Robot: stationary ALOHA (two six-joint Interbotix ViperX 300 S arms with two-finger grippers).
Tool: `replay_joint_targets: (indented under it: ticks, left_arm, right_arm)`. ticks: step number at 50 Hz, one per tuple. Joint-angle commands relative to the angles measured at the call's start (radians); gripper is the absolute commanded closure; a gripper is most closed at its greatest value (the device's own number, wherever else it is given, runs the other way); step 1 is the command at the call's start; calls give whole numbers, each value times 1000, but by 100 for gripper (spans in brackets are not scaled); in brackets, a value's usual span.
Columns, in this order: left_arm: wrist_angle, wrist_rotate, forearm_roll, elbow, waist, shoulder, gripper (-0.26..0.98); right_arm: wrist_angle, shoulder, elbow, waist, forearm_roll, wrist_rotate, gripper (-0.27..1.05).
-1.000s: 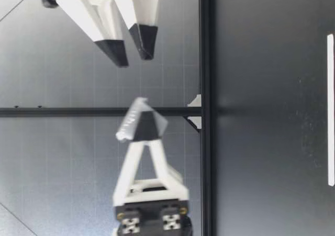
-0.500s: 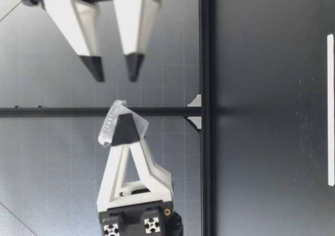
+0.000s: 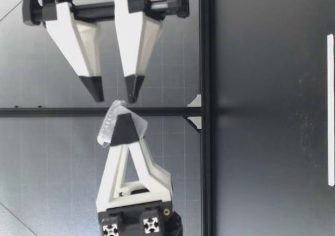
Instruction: Pick up the plastic cup and open its lid.
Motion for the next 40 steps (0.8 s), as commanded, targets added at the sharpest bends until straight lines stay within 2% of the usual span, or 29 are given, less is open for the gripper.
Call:
replay_joint_targets:
  ticks: [1,17,28,40]
  left_arm:
    - [-11,-2,2,-8,-2,-17,51]
    - [0,-6,9,-2,-2,0,51]
    - [5,-26,9,0,-2,18,51]
    - [21,-6,9,5,-2,-2,51]
  right_arm:
    - [-9,-5,-21,2,5,3,26]
    - [-23,-52,-15,5,41,-2,27]
    - [-74,-121,26,2,52,3,27]
    - [-67,-112,67,6,89,75,27]
